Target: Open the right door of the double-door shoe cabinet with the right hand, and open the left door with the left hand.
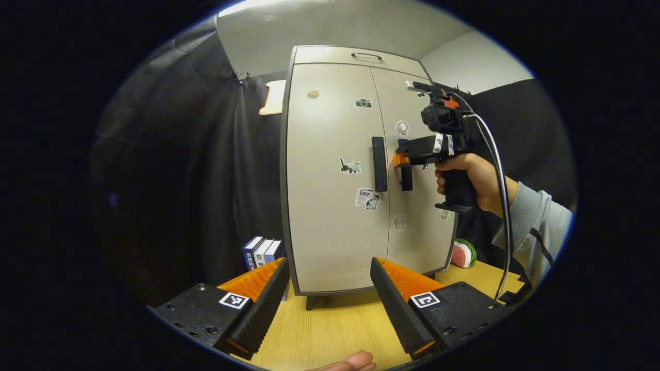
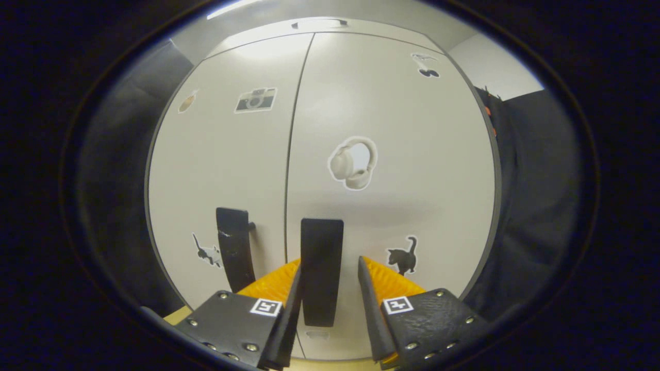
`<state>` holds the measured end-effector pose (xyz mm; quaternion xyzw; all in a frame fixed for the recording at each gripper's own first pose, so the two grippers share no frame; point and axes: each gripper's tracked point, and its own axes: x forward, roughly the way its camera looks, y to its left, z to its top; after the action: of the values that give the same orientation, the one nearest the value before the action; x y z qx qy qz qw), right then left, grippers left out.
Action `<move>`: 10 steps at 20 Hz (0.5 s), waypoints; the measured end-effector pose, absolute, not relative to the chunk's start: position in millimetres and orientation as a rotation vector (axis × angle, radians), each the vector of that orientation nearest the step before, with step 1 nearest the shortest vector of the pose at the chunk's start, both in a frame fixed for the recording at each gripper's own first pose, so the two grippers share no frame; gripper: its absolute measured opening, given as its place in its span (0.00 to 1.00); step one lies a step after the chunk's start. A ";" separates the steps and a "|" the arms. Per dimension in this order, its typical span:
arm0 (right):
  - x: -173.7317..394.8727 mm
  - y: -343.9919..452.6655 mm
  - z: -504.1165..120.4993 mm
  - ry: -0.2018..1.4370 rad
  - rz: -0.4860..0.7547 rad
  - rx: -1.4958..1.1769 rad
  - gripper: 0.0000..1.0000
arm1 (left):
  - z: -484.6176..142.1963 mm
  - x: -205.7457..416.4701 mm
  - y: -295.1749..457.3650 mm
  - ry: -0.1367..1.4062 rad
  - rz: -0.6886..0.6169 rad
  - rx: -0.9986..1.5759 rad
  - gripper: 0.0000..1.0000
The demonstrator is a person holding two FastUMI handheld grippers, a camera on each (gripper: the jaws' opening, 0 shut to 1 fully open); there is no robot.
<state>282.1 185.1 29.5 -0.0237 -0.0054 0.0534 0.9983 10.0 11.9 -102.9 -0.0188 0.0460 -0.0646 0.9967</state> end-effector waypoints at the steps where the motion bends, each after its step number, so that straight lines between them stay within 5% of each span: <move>1: 281.8 193.4 24.5 0.006 0.126 -0.039 0.53 | -105.5 10.1 14.1 0.099 -0.125 -0.048 0.98; 3: 281.8 192.0 25.6 0.020 0.105 -0.030 0.24 | -109.3 10.0 17.3 0.114 -0.115 -0.057 0.98; 10: 272.4 192.1 25.5 0.036 0.157 -0.018 0.24 | -96.4 -4.4 31.8 0.085 -0.073 -0.037 0.98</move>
<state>272.4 192.1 25.5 -0.0088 0.0180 0.0784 0.9967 -4.4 31.8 -96.4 -0.0184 0.0426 -0.0365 0.9983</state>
